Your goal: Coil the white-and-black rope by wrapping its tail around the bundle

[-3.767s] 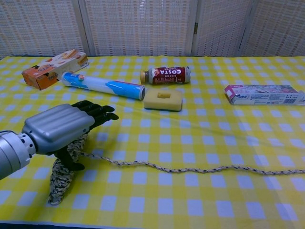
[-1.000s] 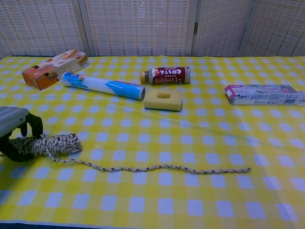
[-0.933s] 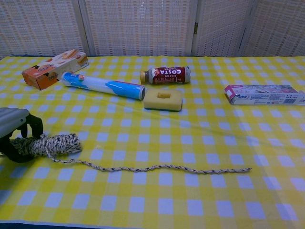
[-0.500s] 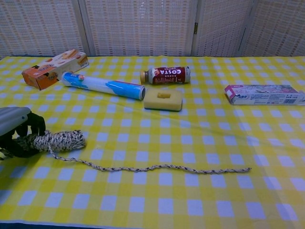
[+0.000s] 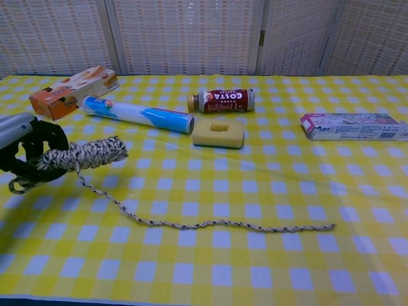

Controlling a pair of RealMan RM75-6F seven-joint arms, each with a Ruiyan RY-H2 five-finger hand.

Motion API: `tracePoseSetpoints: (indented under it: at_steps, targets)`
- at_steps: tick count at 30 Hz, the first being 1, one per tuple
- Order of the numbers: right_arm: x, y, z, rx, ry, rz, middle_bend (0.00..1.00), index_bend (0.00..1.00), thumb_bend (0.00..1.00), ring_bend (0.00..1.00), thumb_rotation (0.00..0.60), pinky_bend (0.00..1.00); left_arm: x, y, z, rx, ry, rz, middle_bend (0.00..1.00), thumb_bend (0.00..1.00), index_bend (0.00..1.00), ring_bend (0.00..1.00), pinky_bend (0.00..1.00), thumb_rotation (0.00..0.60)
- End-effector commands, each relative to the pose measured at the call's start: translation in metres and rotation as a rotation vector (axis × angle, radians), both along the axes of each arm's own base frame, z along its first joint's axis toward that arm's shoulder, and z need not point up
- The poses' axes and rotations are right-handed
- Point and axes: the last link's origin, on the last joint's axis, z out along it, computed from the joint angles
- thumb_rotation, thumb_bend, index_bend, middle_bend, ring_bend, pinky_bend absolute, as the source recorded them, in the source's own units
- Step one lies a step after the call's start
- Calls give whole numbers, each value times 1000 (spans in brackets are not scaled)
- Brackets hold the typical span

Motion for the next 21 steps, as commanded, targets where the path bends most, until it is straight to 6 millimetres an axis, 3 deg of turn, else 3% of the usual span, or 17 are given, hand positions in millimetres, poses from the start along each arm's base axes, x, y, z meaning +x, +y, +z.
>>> tracePoseSetpoints:
  at_steps: [1,10,21]
  targets:
    - [19,-5,-19,83,-27,47,98,121,292,143,600,114,2,-2,4,20,-18,-33,747,754,809,688,580,600]
    - [63,-20,-82,291,-115,95,149,393,292,147,600,116,8,-11,2,3,-3,-76,747,754,806,684,578,600]
    - [85,-39,-148,431,-112,97,171,476,292,148,600,116,7,-18,-2,-12,7,-70,747,754,799,678,572,600]
